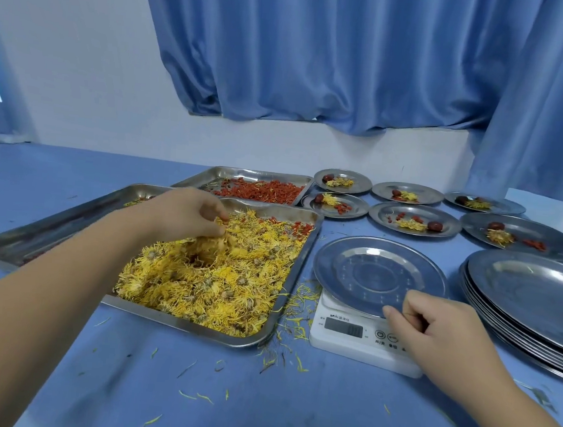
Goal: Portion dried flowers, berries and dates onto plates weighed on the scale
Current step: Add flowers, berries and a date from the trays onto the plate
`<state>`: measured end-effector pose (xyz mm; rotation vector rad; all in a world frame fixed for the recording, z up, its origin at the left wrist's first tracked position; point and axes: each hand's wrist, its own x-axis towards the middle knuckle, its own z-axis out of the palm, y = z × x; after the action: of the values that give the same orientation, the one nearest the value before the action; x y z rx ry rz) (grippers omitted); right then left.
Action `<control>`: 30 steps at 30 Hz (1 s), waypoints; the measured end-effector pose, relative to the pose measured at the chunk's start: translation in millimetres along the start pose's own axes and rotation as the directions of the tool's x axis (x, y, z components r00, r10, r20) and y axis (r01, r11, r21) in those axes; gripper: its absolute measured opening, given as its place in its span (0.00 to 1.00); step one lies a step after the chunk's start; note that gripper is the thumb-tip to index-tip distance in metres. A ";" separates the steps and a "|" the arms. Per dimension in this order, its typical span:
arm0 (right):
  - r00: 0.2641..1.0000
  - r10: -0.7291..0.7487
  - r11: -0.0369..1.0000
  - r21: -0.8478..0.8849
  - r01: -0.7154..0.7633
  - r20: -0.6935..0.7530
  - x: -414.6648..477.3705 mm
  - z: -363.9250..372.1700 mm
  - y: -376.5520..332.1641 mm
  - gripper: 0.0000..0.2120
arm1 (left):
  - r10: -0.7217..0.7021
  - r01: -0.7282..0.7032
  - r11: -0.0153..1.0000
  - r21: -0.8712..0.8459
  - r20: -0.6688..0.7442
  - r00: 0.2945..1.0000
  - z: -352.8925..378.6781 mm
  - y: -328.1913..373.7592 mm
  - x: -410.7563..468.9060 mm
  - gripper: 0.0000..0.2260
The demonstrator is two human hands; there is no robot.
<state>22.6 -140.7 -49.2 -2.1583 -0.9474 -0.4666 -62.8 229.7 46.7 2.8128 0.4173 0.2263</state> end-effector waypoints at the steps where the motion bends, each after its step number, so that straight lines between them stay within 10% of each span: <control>1: 1.000 -0.001 1.000 -0.001 0.001 -0.001 0.0 0.0 0.0 0.24 | 0.000 -0.002 0.998 -0.062 -0.026 1.000 -1.3 0.5 -1.1 0.10; 12: 1.000 0.012 1.000 0.011 -0.011 -0.007 0.8 -2.0 -1.8 0.24 | 0.053 -0.061 0.969 -0.239 -0.040 0.998 11.5 12.5 -8.4 0.15; 16: 1.000 0.005 1.000 0.010 -0.005 -0.005 0.7 -1.7 -2.2 0.25 | 0.091 -0.099 0.988 -0.116 -0.075 0.993 8.2 8.3 -12.9 0.04; 30: 1.000 0.005 1.000 0.026 -0.006 0.009 -0.8 -3.0 -2.5 0.24 | 0.191 -0.207 0.935 0.289 0.083 0.978 29.3 28.7 -22.1 0.19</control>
<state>20.1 -142.1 -46.5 -2.1401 -0.9470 -0.4402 -70.6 189.1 25.3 3.1511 0.1620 0.1395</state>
